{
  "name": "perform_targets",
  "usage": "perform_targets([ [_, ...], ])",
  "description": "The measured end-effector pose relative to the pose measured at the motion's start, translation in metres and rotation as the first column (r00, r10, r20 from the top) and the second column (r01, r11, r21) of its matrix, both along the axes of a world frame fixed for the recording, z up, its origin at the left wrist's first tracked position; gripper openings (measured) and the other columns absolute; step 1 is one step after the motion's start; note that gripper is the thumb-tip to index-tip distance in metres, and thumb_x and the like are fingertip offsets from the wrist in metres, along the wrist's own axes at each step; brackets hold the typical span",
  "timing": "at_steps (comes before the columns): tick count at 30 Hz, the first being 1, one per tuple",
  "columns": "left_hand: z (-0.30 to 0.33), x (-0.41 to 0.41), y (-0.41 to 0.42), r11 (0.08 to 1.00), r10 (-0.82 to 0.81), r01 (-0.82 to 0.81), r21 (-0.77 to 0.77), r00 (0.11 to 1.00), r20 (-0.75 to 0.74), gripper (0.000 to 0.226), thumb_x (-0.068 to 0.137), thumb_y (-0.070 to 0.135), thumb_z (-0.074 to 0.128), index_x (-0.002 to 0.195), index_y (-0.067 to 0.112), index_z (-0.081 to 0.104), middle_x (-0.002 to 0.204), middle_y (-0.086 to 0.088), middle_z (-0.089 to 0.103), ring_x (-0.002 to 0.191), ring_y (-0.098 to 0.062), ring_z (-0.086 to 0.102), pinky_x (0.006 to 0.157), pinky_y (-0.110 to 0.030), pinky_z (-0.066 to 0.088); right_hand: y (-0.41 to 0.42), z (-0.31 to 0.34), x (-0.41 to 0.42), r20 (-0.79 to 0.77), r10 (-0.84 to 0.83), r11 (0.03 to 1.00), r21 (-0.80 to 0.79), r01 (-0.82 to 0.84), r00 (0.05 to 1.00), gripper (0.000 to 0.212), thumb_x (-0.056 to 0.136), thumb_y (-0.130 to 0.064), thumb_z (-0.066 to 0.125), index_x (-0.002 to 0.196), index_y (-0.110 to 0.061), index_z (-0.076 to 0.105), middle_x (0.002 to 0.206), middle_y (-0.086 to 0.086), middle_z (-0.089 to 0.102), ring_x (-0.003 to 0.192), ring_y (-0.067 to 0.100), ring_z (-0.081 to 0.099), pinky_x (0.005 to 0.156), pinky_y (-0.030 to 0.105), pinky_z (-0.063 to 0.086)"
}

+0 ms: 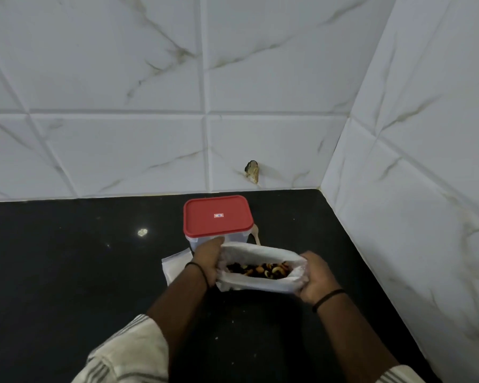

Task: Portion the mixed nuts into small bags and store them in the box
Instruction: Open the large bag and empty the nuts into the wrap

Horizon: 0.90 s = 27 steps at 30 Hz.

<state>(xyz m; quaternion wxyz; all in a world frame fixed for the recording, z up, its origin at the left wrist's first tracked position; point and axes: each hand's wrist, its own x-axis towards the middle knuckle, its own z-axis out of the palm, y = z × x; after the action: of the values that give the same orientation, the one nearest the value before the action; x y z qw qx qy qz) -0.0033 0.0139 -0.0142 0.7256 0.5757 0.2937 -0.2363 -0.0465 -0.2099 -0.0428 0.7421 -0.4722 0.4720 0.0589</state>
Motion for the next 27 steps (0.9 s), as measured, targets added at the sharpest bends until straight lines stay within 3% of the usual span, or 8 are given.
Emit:
perform_targets([
  [4,0.000,0.005,-0.008,0.999,-0.041,0.040,0.033,0.999,0.021,0.026,0.097,0.028,0.053,0.076,0.014,0.052,0.055,-0.001,0.043,0.043,-0.010,0.034,0.039,-0.020,0.028,-0.006,0.007,-0.009,-0.033,0.038,0.998,0.052,-0.037,0.999,0.022,0.089,-0.020,0.056,0.069,-0.009,0.054,0.060,0.008,0.050,0.058,0.021,0.050,0.057,0.034,0.044],
  [6,-0.003,0.006,-0.007,0.997,-0.075,0.075,0.018,0.997,-0.001,0.027,0.096,0.030,0.055,0.075,0.014,0.051,0.052,0.000,0.043,0.040,-0.010,0.033,0.037,-0.020,0.027,-0.009,0.010,-0.008,-0.068,0.091,0.996,0.014,-0.090,0.993,0.020,0.090,-0.025,0.058,0.094,-0.005,0.061,0.086,0.014,0.058,0.081,0.026,0.057,0.071,0.040,0.051],
  [9,-0.005,0.007,-0.007,0.992,-0.120,0.120,0.036,0.993,-0.006,0.025,0.095,0.031,0.056,0.079,0.012,0.055,0.058,-0.002,0.046,0.046,-0.011,0.039,0.040,-0.023,0.033,-0.010,0.015,-0.005,-0.164,0.238,0.931,-0.243,-0.273,0.957,0.033,0.098,-0.028,0.051,0.115,-0.002,0.059,0.098,0.016,0.059,0.087,0.029,0.059,0.077,0.037,0.051],
  [12,-0.002,0.010,-0.008,0.980,-0.180,0.178,0.088,0.983,0.021,0.019,0.095,0.029,0.057,0.086,0.012,0.057,0.063,-0.003,0.048,0.052,-0.013,0.042,0.046,-0.026,0.035,-0.008,0.016,-0.013,-0.374,0.360,0.602,-0.607,-0.519,0.855,0.034,0.099,-0.026,0.048,0.117,0.000,0.062,0.109,0.017,0.063,0.100,0.031,0.062,0.080,0.034,0.046],
  [14,0.002,0.012,-0.007,0.968,-0.239,0.235,0.086,0.971,0.031,0.017,0.095,0.027,0.056,0.086,0.012,0.056,0.062,-0.002,0.047,0.050,-0.012,0.040,0.045,-0.024,0.033,-0.003,0.016,-0.019,-0.329,0.388,0.326,-0.825,-0.462,0.861,0.026,0.098,-0.020,0.051,0.115,-0.006,0.065,0.113,0.011,0.066,0.104,0.025,0.062,0.080,0.028,0.043],
  [17,0.007,0.015,-0.009,0.935,-0.336,0.322,0.148,0.938,0.084,0.013,0.096,0.025,0.055,0.090,0.014,0.057,0.071,-0.003,0.052,0.058,-0.012,0.045,0.051,-0.023,0.037,0.017,0.023,-0.018,-0.092,0.598,0.261,-0.917,-0.302,0.796,0.029,0.098,-0.023,0.056,0.125,-0.015,0.062,0.118,-0.001,0.063,0.109,0.013,0.059,0.087,0.022,0.042],
  [22,0.020,0.020,-0.012,0.878,-0.465,0.423,0.223,0.865,0.188,0.017,0.099,0.027,0.051,0.096,0.013,0.061,0.085,-0.006,0.060,0.075,-0.017,0.055,0.067,-0.029,0.045,0.041,0.017,-0.004,-0.267,0.837,-0.048,-0.905,-0.422,0.477,0.011,0.102,-0.029,0.045,0.107,-0.022,0.054,0.097,-0.002,0.058,0.078,0.005,0.052,0.070,0.026,0.040],
  [27,0.016,0.021,-0.012,0.864,-0.474,0.383,0.327,0.839,0.269,0.033,0.102,0.034,0.044,0.106,0.008,0.064,0.098,-0.013,0.063,0.087,-0.022,0.057,0.078,-0.033,0.047,0.047,0.002,-0.003,-0.236,0.783,-0.064,-0.951,-0.302,0.575,0.017,0.106,-0.026,0.039,0.091,-0.023,0.046,0.078,-0.011,0.045,0.068,0.003,0.044,0.059,0.017,0.029],
])
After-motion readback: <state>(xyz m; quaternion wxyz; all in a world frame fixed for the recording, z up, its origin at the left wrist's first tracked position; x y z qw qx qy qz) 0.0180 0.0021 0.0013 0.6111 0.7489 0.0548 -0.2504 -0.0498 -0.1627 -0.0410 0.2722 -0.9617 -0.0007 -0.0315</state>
